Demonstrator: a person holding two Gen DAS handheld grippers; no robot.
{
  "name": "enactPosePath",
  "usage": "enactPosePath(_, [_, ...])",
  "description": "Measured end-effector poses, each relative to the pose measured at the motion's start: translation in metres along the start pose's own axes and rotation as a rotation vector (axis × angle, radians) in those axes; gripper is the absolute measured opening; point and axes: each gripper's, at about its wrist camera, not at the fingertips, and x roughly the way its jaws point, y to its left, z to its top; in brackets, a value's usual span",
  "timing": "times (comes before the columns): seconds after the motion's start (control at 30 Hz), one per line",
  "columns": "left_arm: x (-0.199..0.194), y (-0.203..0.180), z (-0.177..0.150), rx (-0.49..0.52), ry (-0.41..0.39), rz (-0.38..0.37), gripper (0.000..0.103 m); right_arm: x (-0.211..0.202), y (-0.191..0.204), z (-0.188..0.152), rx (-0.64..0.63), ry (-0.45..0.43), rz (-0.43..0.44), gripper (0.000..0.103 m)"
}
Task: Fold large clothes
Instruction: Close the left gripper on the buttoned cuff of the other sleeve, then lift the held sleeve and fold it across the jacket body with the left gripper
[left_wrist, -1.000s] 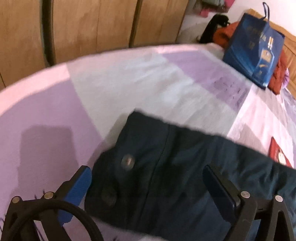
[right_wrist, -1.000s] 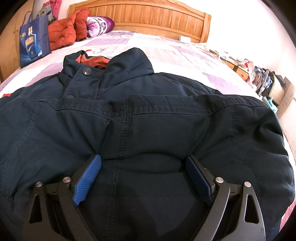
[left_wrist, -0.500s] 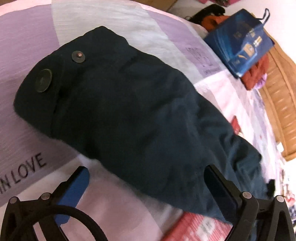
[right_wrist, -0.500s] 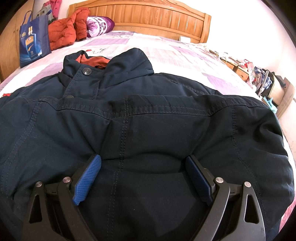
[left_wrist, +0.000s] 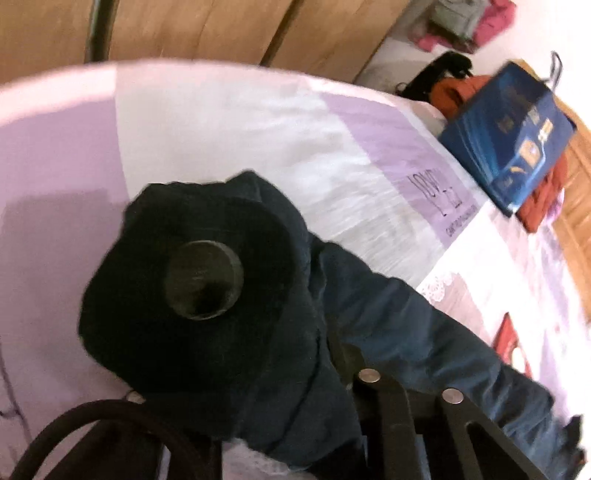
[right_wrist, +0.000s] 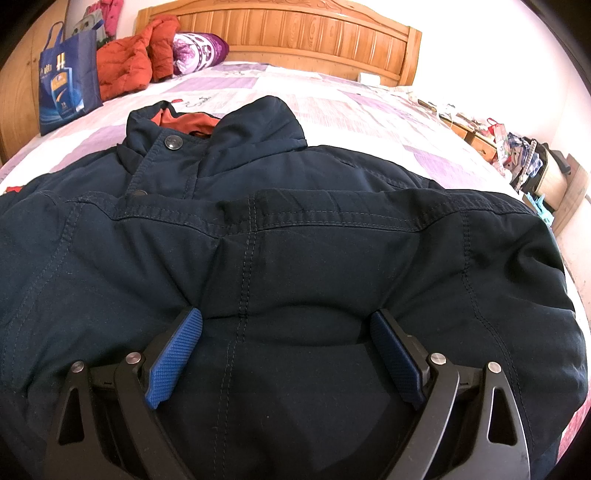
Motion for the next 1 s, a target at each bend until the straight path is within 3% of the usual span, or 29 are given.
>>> enactPosePath(0.13, [-0.001,0.001,0.012,0.039,-0.005,0.074,0.017,0.0,0.0,0.0,0.001,0.0,0.001,0.094])
enactPosePath(0.2, [-0.001,-0.008,0.017,0.11,-0.028,0.118,0.017,0.0,0.0,0.0,0.001,-0.001,0.001,0.094])
enactPosePath(0.3, [-0.002,-0.011,0.018,0.095,-0.012,0.124,0.011,0.0,0.0,0.0,0.001,0.0,0.001,0.094])
enactPosePath(0.53, [-0.065,-0.045,0.033,0.176,-0.104,-0.003,0.01,0.0,0.001,0.001,-0.006,0.0,-0.008,0.094])
enactPosePath(0.7, [-0.11,-0.093,0.038,0.257,-0.148,-0.099,0.009,-0.001,0.005,0.003,-0.032,0.008,-0.032,0.095])
enactPosePath(0.9, [-0.168,-0.192,0.025,0.432,-0.174,-0.254,0.009,-0.015,0.012,0.016,-0.075,0.044,-0.082,0.094])
enactPosePath(1.0, [-0.199,-0.252,0.002,0.537,-0.172,-0.356,0.008,-0.062,0.011,0.017,-0.069,-0.065,-0.034,0.094])
